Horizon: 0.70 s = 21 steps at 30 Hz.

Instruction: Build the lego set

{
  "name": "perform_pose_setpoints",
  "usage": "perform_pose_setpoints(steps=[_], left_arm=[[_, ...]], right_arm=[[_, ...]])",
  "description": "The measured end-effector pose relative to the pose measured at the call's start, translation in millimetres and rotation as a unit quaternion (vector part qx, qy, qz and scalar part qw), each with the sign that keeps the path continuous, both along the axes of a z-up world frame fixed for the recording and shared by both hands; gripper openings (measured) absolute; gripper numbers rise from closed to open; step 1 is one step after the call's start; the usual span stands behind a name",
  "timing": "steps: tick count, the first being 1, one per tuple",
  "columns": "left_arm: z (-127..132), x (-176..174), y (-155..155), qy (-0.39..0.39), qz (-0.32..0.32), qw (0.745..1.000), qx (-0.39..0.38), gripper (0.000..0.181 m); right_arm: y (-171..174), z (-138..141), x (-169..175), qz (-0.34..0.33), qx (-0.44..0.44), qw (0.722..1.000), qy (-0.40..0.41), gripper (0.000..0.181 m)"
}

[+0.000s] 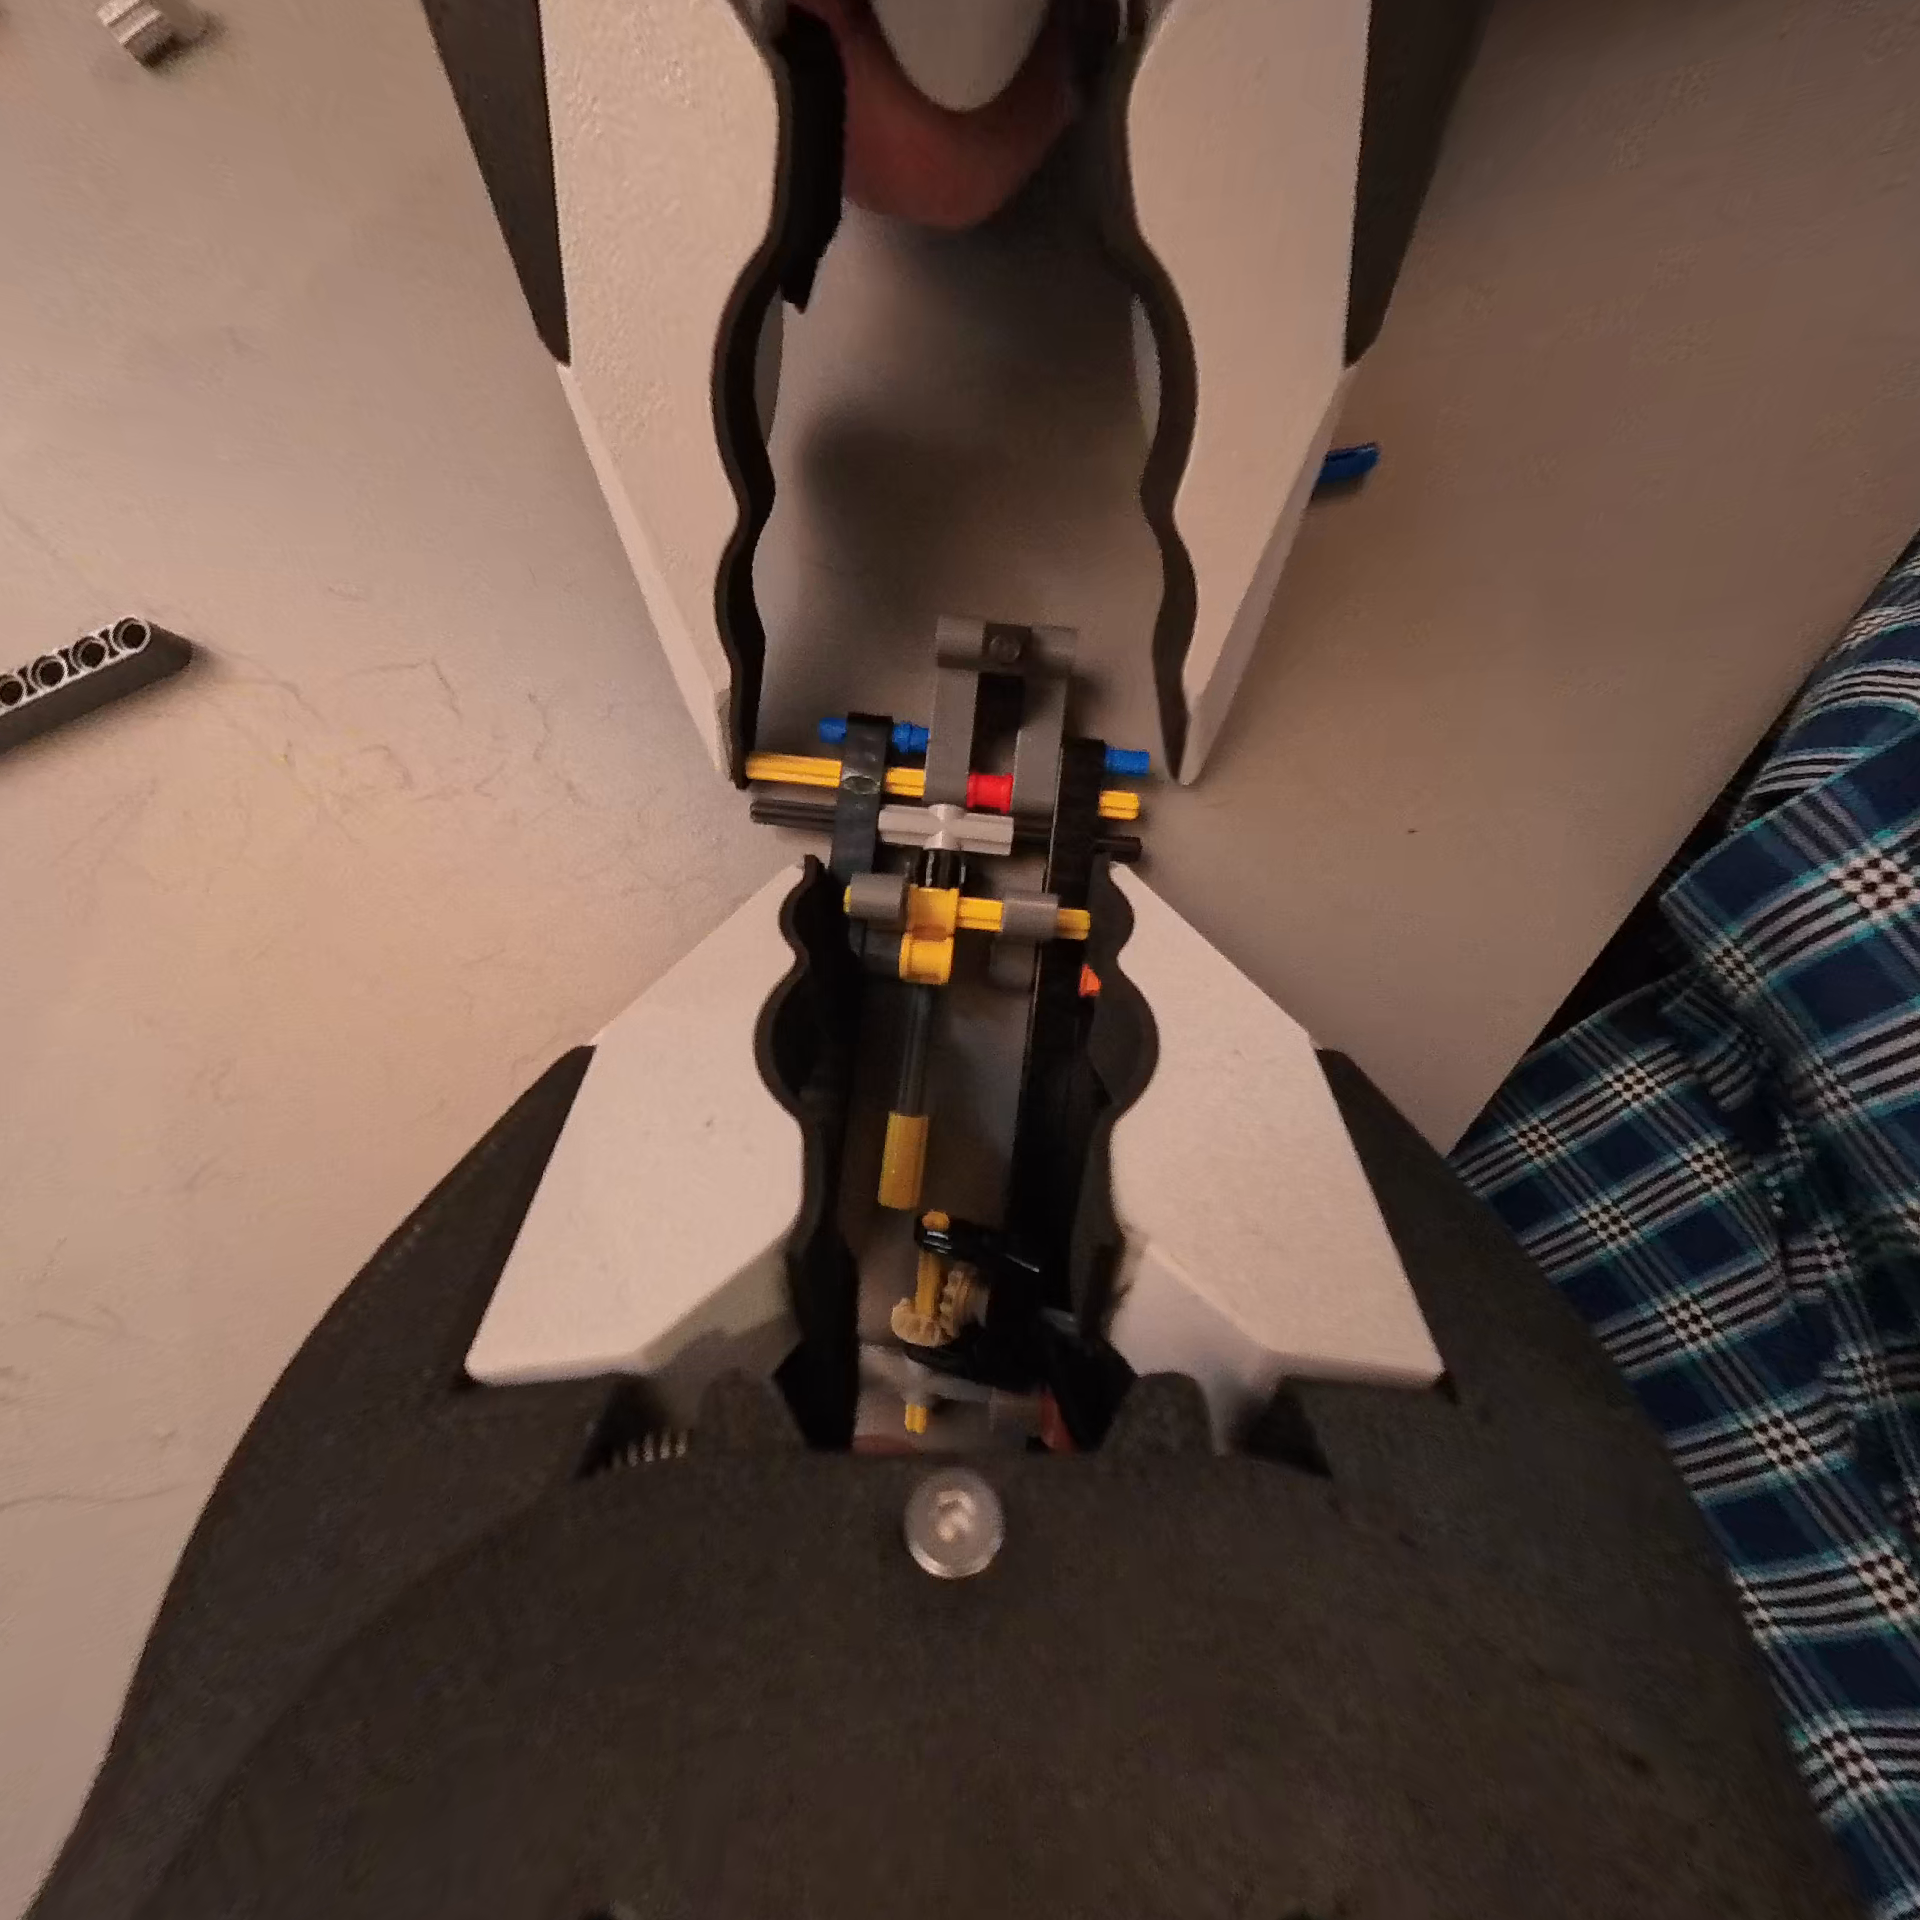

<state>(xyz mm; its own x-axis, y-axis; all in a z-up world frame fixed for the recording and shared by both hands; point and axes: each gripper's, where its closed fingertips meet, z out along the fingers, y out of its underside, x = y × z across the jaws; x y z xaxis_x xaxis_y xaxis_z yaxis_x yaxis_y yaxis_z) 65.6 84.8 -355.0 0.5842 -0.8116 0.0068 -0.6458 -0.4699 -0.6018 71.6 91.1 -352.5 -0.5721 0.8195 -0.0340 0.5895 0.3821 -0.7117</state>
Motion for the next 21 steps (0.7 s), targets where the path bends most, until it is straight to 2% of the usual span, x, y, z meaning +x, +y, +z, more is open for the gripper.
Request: perform_pose_setpoints(steps=[21], left_arm=[[1.4, 0.7, -0.2, 0.002, -0.004, 1.0, 0.002, 0.049]], right_arm=[[1.6, 1.5, -0.3, -0.003, 0.0, 1.0, 0.005, 0.075]])
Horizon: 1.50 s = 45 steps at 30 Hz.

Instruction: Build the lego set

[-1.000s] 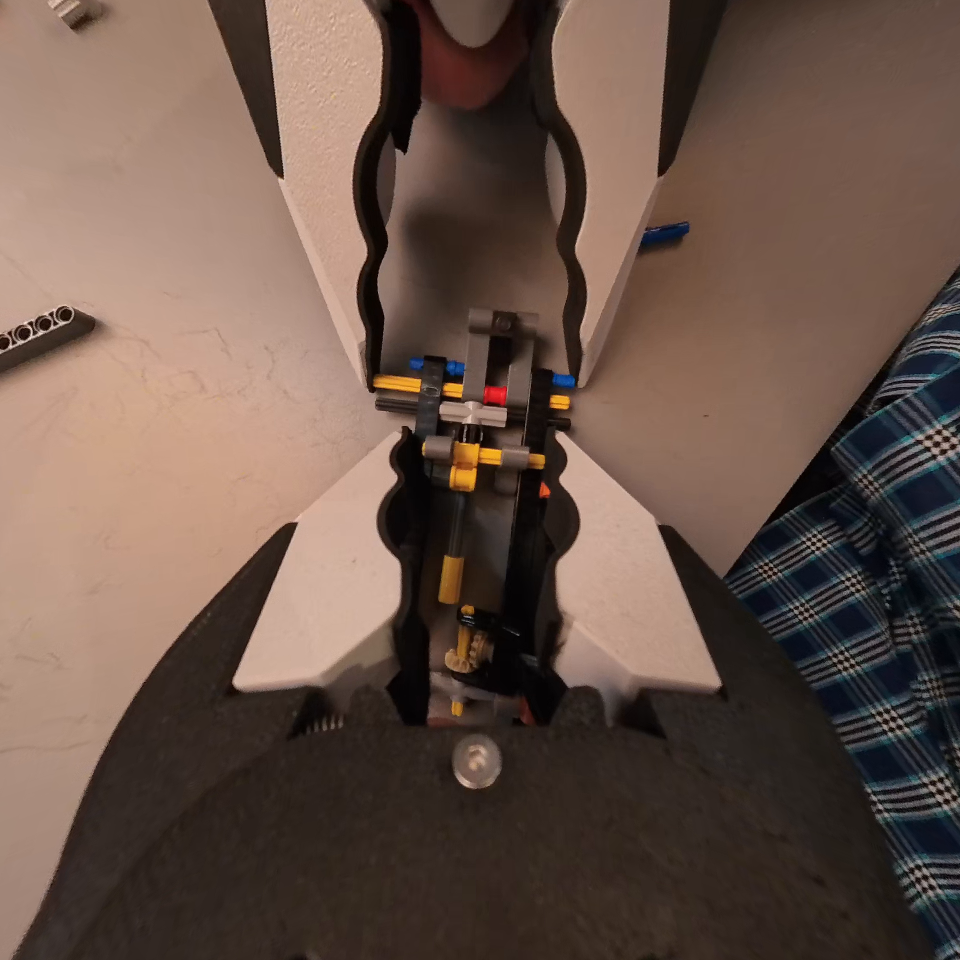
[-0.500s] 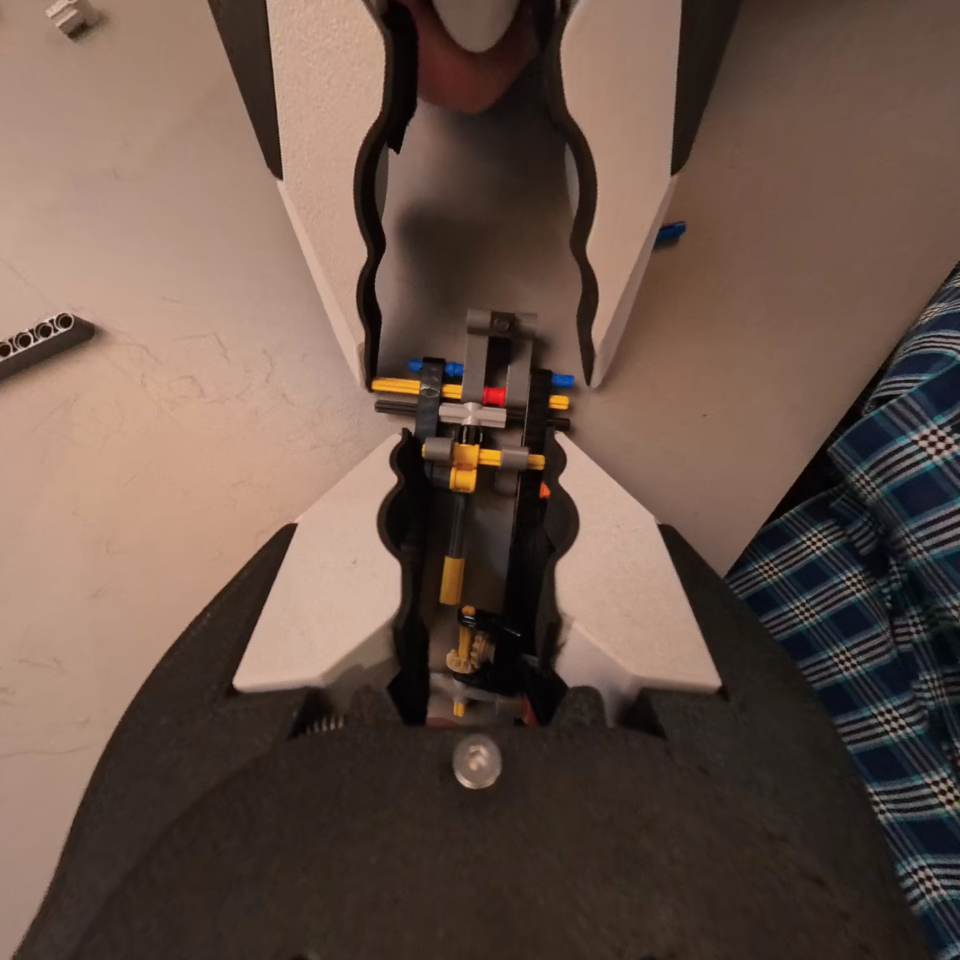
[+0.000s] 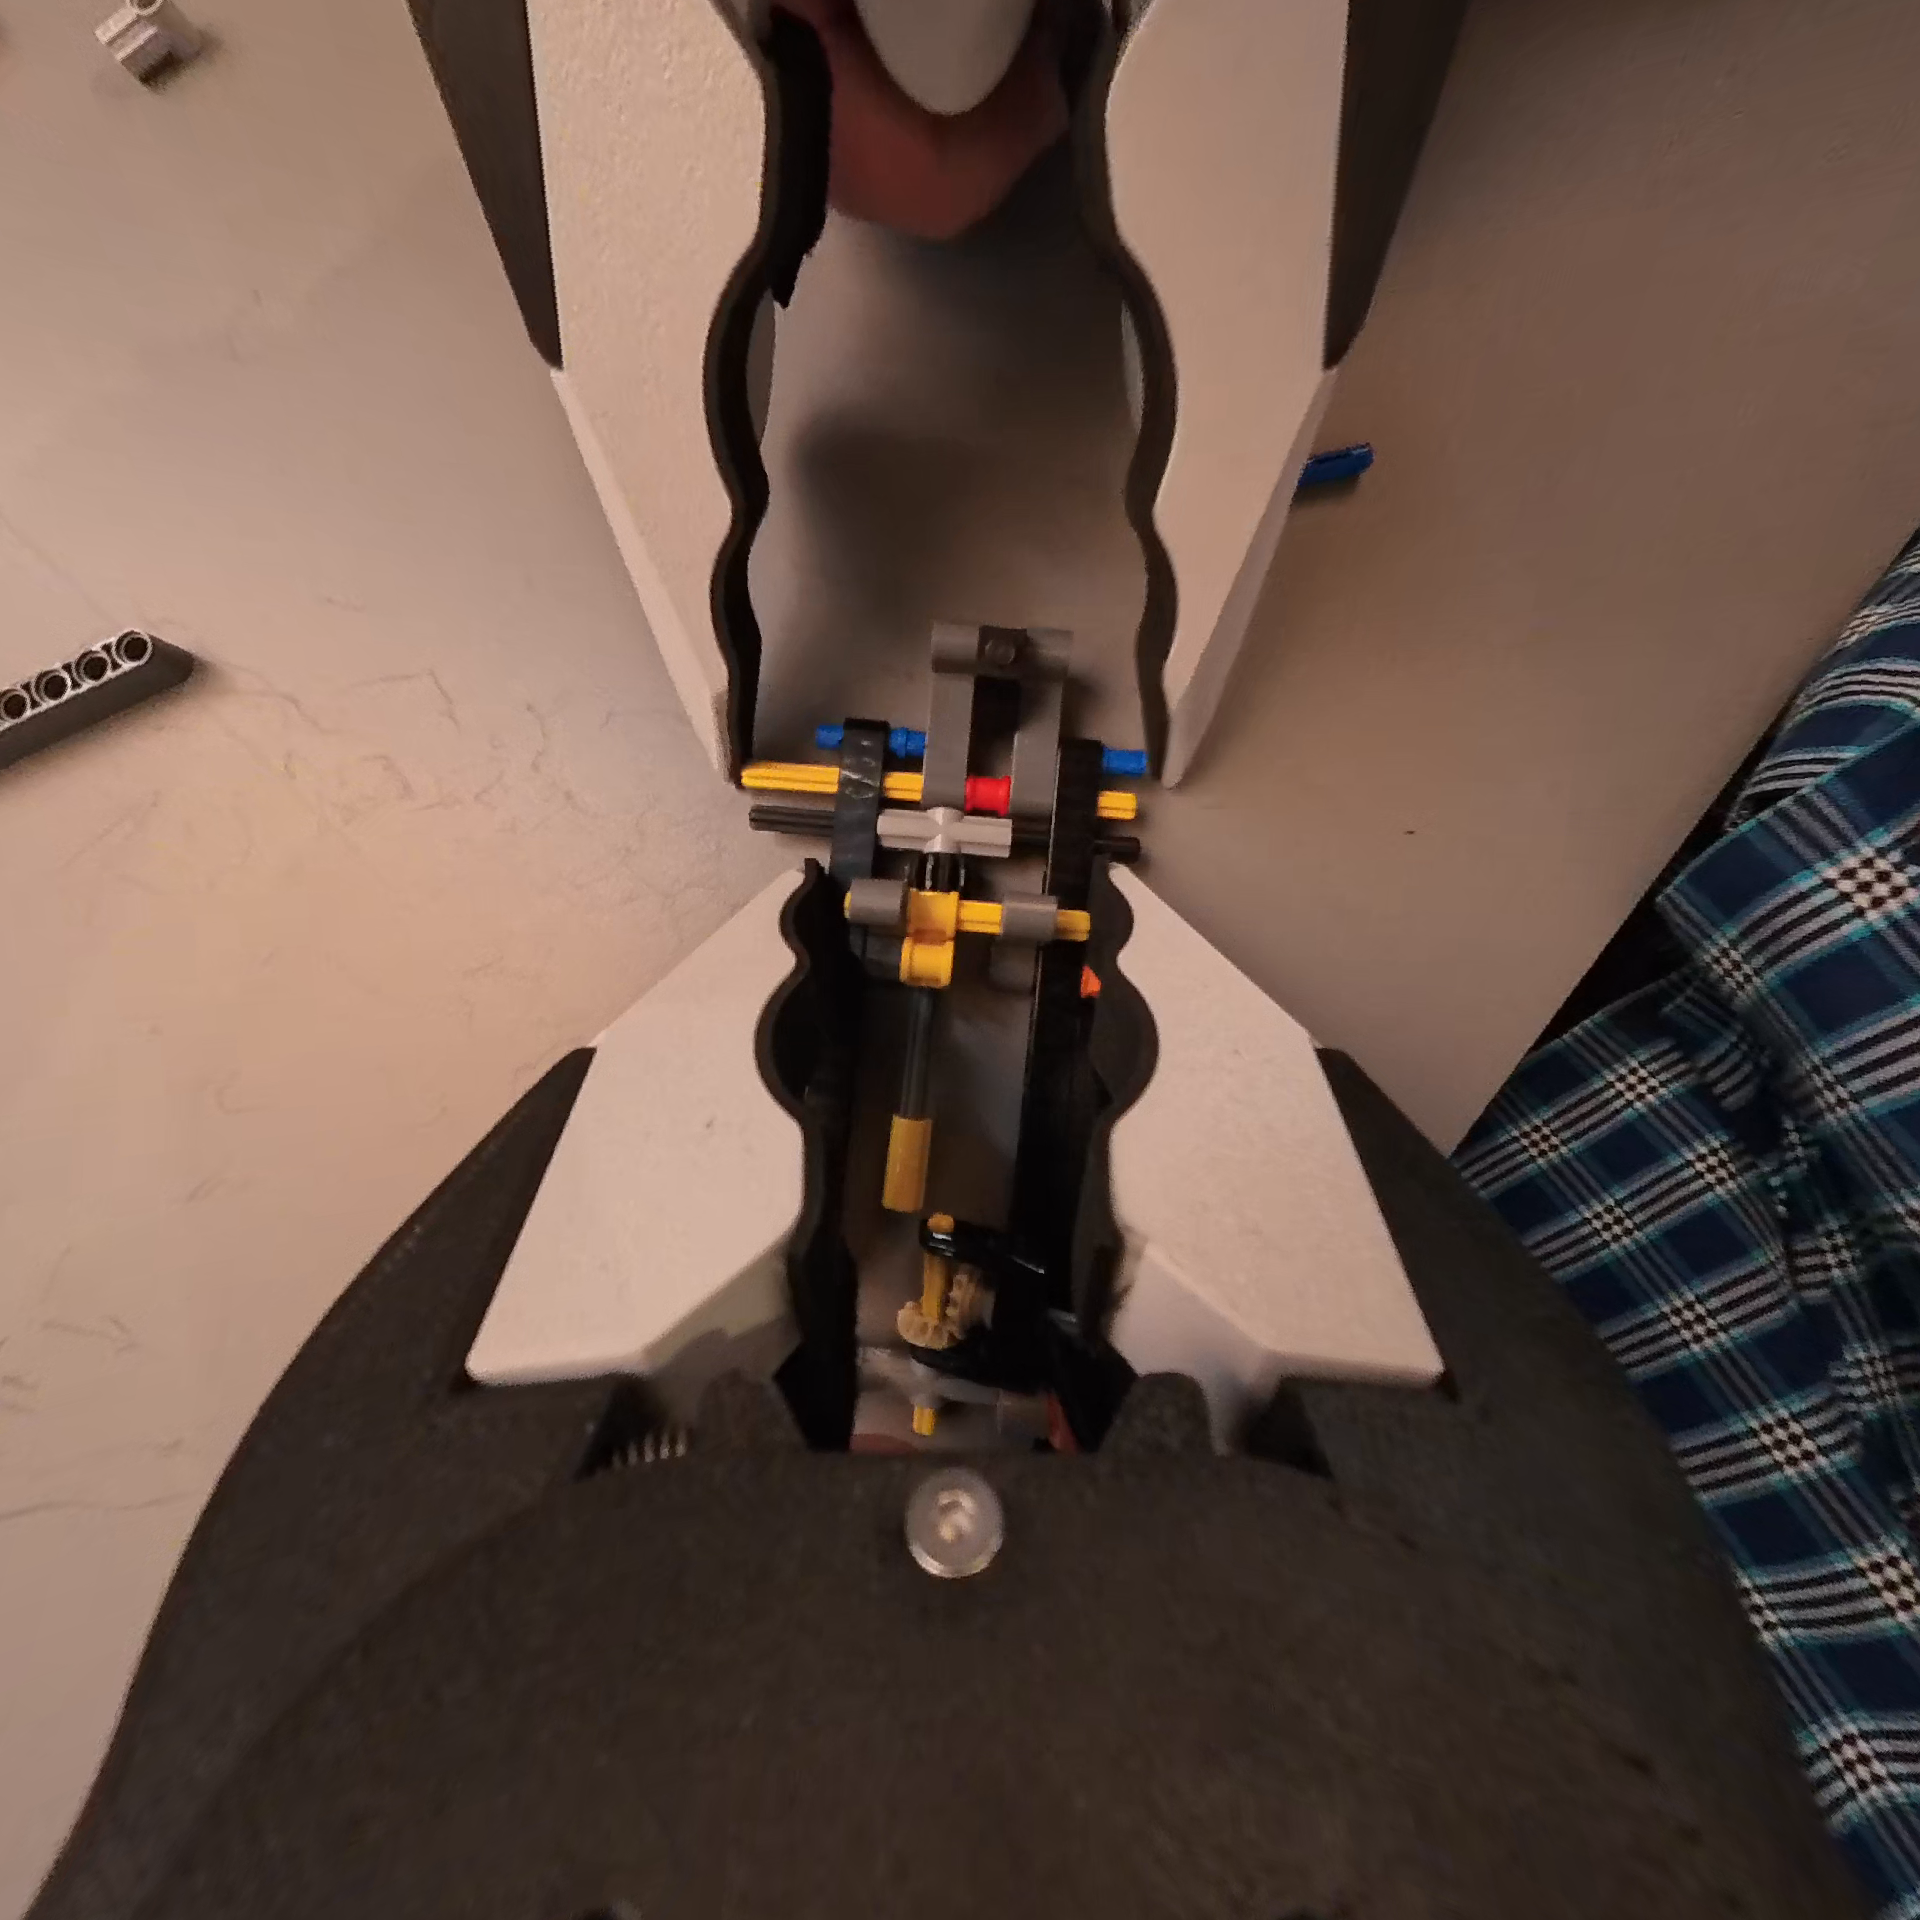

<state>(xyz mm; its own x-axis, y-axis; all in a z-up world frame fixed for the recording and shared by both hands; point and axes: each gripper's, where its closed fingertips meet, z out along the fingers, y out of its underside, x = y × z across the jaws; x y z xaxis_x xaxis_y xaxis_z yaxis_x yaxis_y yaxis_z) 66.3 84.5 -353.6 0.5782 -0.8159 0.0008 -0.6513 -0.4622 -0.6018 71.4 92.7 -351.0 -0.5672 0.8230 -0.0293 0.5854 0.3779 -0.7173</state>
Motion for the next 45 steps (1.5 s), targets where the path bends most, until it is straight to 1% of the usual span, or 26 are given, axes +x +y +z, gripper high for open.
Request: perform_pose_setpoints(steps=[12, 18, 21, 23, 25, 26, 27, 30, 31, 32, 35, 39, 45], left_arm=[[1, 2, -3, -0.001, -0.002, 1.0, 0.001, 0.049], [1, 2, -3, 0.0, -0.001, 1.0, 0.002, 0.049], [2, 3, -2, 0.0, 0.0, 1.0, 0.003, 0.049], [2, 2, -2, -0.001, 0.0, 1.0, 0.004, 0.049], [2, 2, -2, -0.001, 0.0, 1.0, 0.004, 0.049], [2, 2, -2, -0.001, -0.001, 1.0, 0.004, 0.049], [2, 2, -2, -0.002, 0.0, 1.0, 0.004, 0.049], [3, 2, -2, -0.002, 0.001, 1.0, 0.004, 0.049], [3, 2, -2, -0.002, 0.001, 1.0, 0.004, 0.049], [3, 2, -2, -0.001, 0.001, 1.0, 0.004, 0.049], [3, 3, -2, -0.002, 0.0, 1.0, 0.004, 0.049], [3, 3, -2, -0.002, -0.001, 1.0, 0.005, 0.049], [4, 4, -3, -0.003, -0.003, 1.0, 0.006, 0.049]], right_arm=[[-2, -1, 3, 0.003, 0.009, 1.0, -0.003, 0.072], [-2, 0, 3, -0.001, 0.001, 1.0, 0.001, 0.072], [0, 1, 4, -0.014, -0.011, 1.0, -0.006, 0.073], [1, 3, 11, -0.019, -0.035, 0.999, -0.018, 0.066], [3, 5, 16, -0.016, -0.041, 0.999, -0.011, 0.038], [2, 5, 16, -0.015, -0.041, 0.999, -0.009, 0.033], [3, 4, 15, -0.017, -0.038, 0.999, -0.01, 0.034], [5, 3, 13, -0.023, -0.037, 0.999, -0.011, 0.046], [8, 4, 12, -0.028, -0.03, 0.999, -0.007, 0.061], [10, 6, 11, -0.028, -0.028, 0.999, 0.001, 0.061], [6, 3, 11, -0.008, -0.012, 1.0, 0.005, 0.045], [4, 0, 10, 0.0, 0.002, 1.0, 0.007, 0.048], [4, -1, 11, 0.024, 0.021, 0.999, 0.012, 0.043]])
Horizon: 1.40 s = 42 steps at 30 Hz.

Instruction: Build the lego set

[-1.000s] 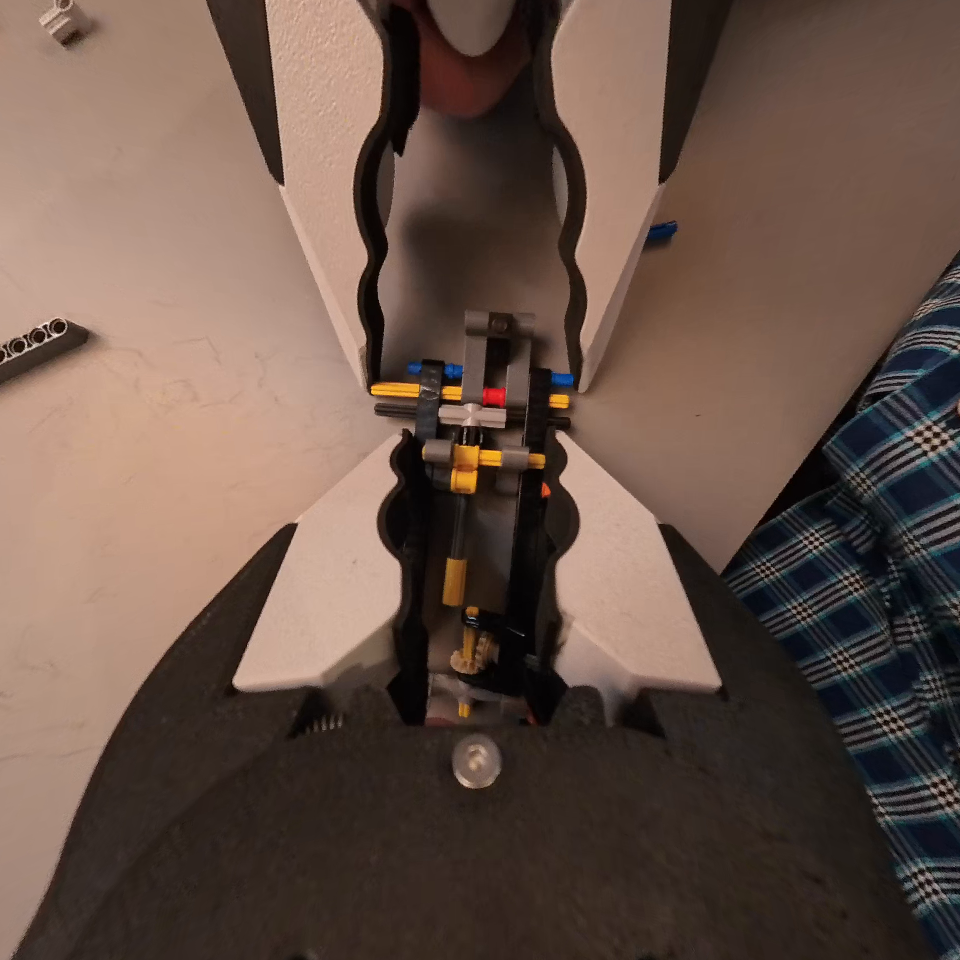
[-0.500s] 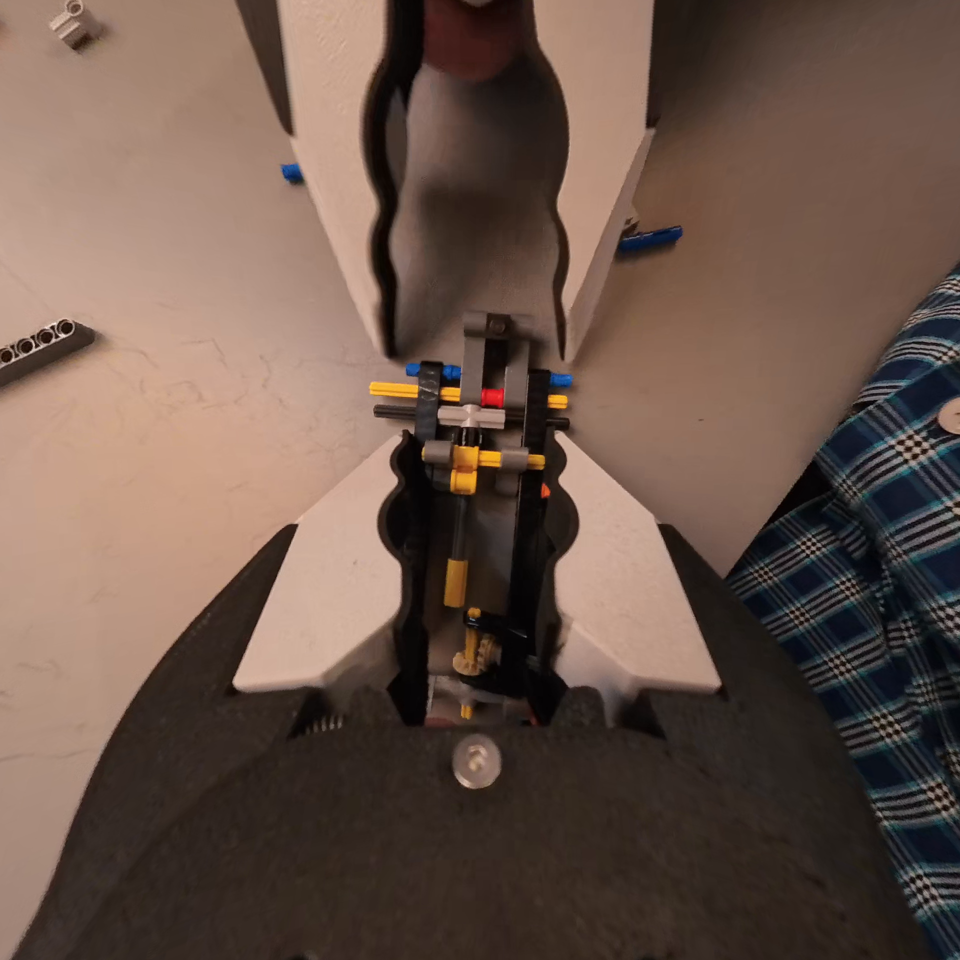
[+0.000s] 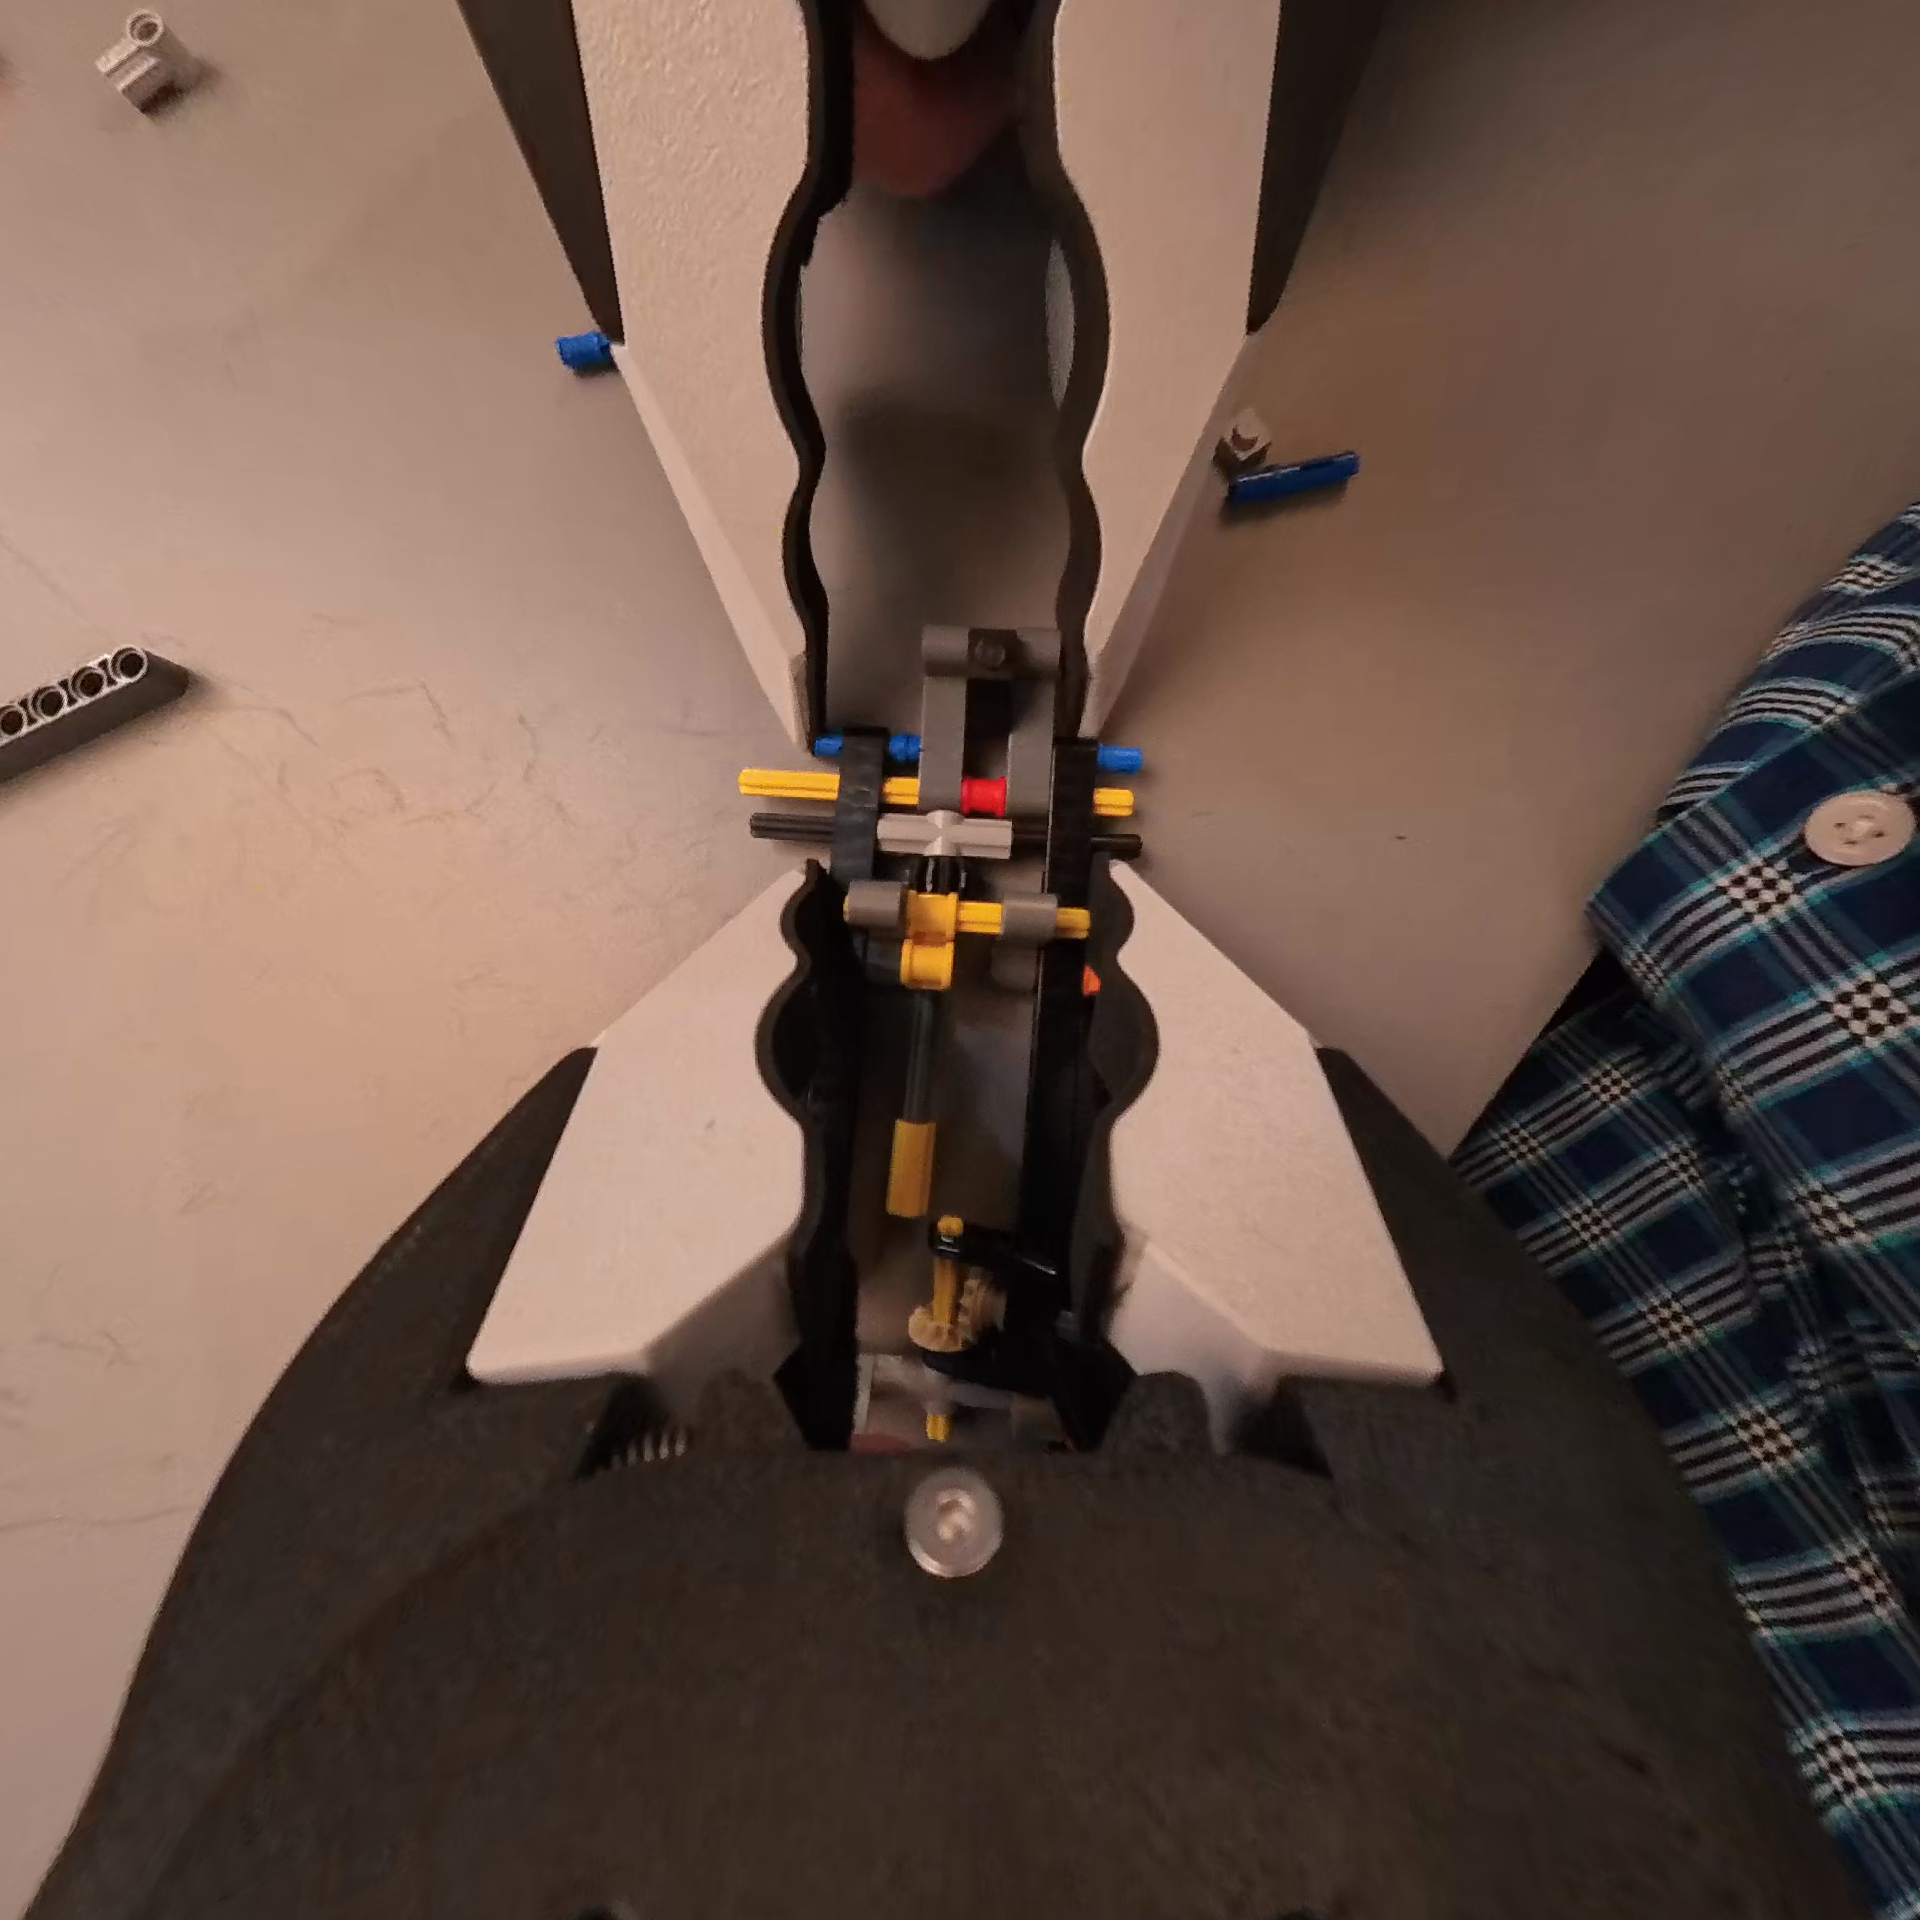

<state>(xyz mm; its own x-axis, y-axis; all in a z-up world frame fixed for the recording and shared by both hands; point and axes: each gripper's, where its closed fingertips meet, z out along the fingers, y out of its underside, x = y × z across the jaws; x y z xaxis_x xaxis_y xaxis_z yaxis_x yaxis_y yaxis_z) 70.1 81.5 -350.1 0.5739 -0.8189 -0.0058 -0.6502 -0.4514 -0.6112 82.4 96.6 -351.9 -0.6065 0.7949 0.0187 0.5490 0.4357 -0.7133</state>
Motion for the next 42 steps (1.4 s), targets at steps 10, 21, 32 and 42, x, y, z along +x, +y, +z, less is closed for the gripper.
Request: perform_pose_setpoints(steps=[10, 21, 32, 42], left_arm=[[0, 1, -1, -0.003, -0.003, 1.0, 0.002, 0.049], [0, 2, 0, -0.008, -0.002, 1.0, 0.002, 0.048], [0, 3, -1, -0.009, -0.007, 1.0, 0.004, 0.049], [-1, 4, -2, -0.012, -0.008, 1.0, 0.005, 0.049]], right_arm=[[-3, 0, 2, 0.014, 0.015, 1.0, 0.006, 0.038], [3, -3, -8, 0.001, -0.011, 1.0, -0.011, 0.079], [1, -2, -7, 0.038, -0.014, 0.999, -0.006, 0.065], [1, -1, -5, 0.039, -0.012, 0.999, -0.005, 0.063]])
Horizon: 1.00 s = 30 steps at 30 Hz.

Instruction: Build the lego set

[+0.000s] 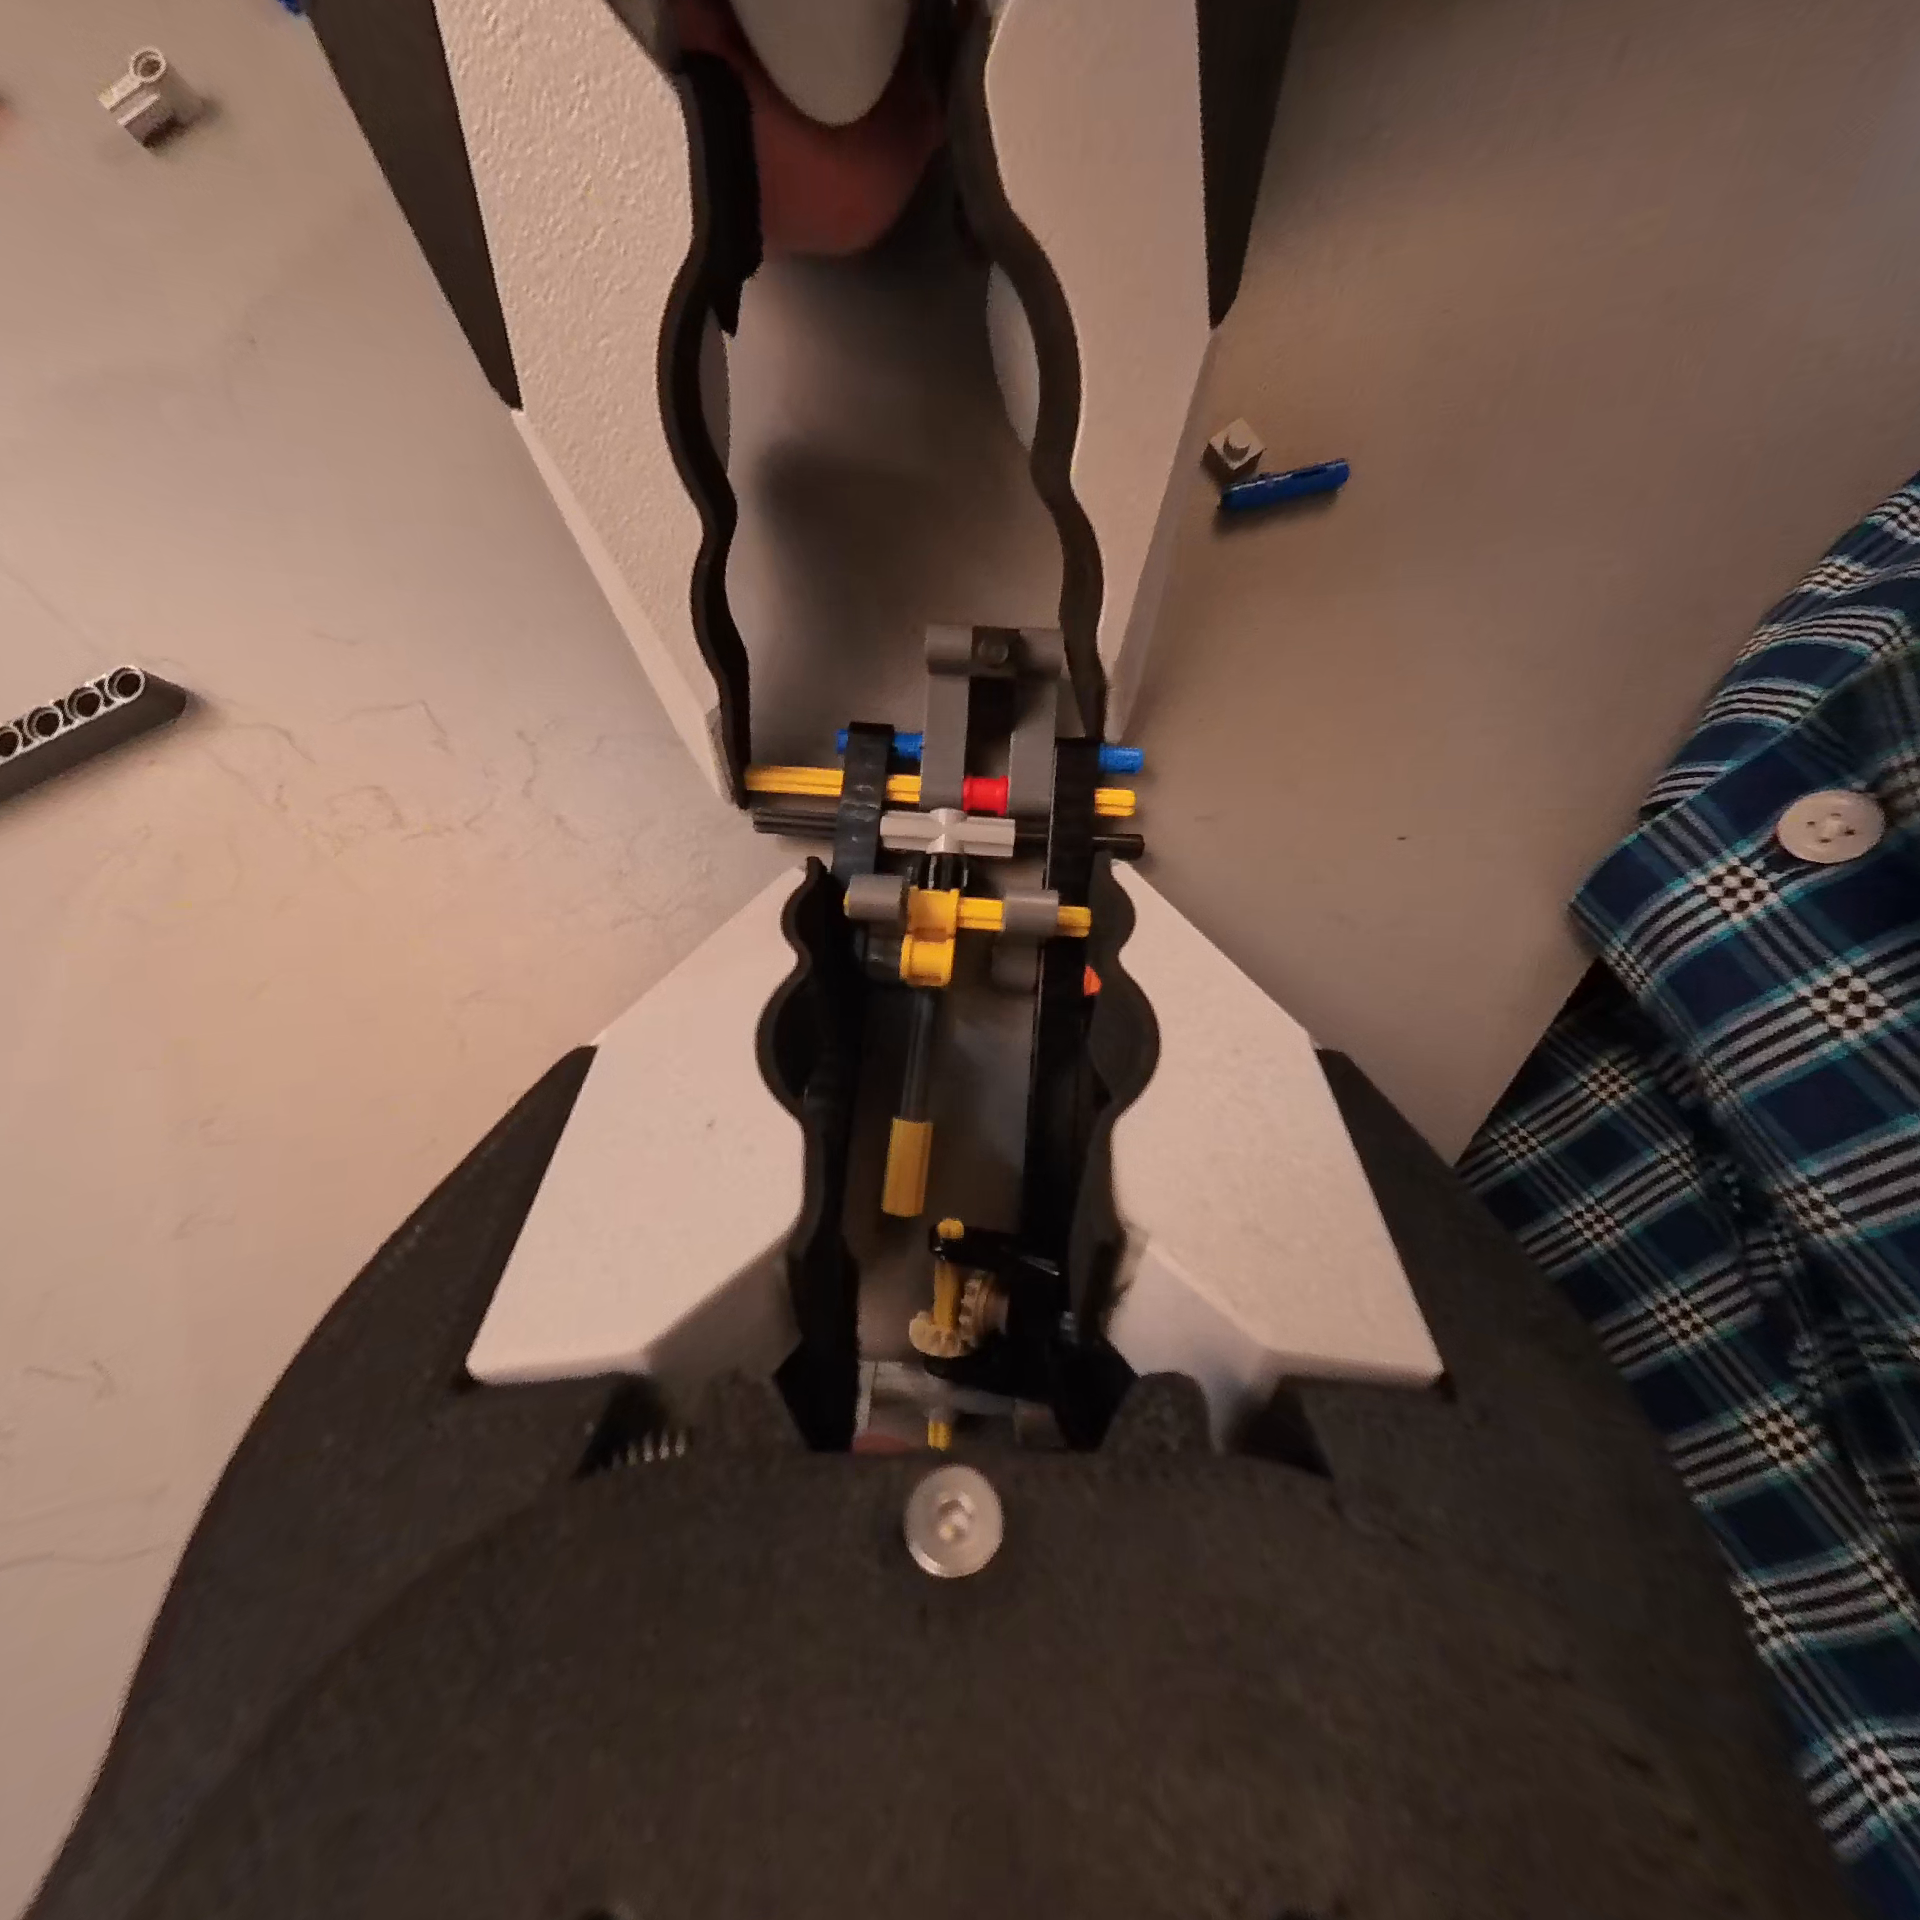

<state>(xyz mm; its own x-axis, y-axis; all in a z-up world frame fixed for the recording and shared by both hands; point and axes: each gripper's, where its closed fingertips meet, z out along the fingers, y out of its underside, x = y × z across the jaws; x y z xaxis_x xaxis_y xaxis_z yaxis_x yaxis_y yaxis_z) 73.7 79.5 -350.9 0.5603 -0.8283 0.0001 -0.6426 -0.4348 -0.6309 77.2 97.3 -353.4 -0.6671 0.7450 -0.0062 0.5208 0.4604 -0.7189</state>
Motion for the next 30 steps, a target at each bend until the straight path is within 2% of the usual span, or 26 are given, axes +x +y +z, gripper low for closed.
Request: perform_pose_setpoints(steps=[30], left_arm=[[-3.0, -0.4, -0.7, -0.001, -0.011, 1.0, 0.002, 0.049]], right_arm=[[-3.7, 0.6, 1.4, -0.001, 0.002, 1.0, 0.003, 0.057]])
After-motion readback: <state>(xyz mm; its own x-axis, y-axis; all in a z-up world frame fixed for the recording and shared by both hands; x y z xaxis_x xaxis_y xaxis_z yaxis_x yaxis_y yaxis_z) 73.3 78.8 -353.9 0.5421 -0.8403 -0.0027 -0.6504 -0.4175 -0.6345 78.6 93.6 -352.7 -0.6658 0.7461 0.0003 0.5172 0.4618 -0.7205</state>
